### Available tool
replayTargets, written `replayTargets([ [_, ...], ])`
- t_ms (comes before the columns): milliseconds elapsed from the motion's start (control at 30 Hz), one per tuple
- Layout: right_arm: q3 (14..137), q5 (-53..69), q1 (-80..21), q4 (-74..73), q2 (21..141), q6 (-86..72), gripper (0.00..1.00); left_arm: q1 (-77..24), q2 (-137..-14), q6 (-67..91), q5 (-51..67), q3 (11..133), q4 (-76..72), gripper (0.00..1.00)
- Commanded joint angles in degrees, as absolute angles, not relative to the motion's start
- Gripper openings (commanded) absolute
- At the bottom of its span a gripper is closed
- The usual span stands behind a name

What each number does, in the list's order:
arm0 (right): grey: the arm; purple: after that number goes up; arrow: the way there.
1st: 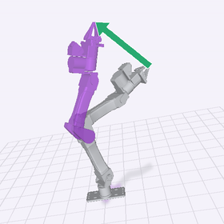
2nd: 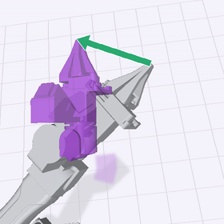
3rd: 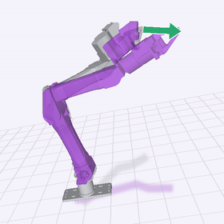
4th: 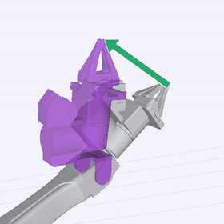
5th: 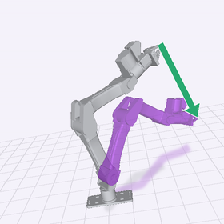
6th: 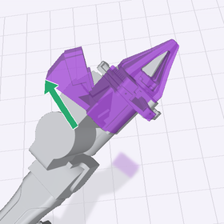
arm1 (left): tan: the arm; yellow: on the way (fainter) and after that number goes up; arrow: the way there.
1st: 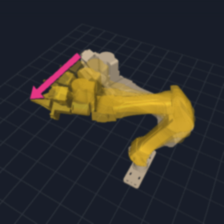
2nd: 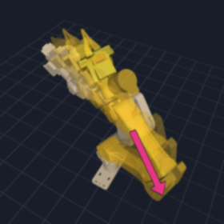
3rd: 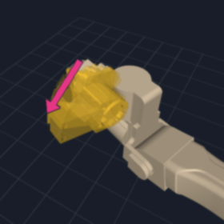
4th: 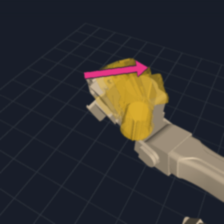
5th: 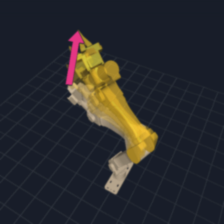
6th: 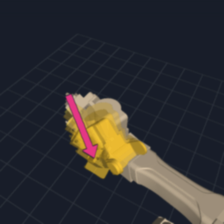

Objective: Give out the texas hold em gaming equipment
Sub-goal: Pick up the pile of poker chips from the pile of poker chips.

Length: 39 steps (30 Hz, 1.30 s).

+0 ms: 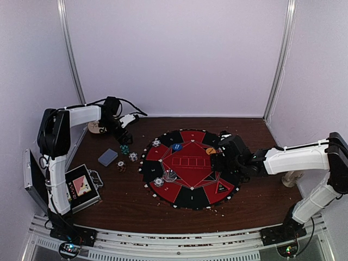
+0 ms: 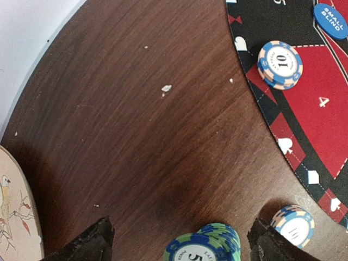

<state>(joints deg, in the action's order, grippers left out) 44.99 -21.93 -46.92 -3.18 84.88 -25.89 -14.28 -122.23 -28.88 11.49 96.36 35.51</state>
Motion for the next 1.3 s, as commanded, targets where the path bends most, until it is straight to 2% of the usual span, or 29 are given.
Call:
replayTargets([
  [0, 46.05, -22.85, -47.24, -2.95, 85.22, -25.93, 0.90, -13.73, -123.70, -29.96, 10.67, 95.65, 35.93, 0.87],
  [667, 46.08, -22.87, -47.22, -2.94, 85.17, -25.83, 0.90, -13.45, -123.54, -30.40, 8.95, 94.70, 36.47, 0.69],
  [1267, 45.96, -22.71, -47.20, -3.00, 84.81, -25.84, 0.90, -13.45, -120.48, -30.50, 10.06, 91.96, 36.47, 0.63],
])
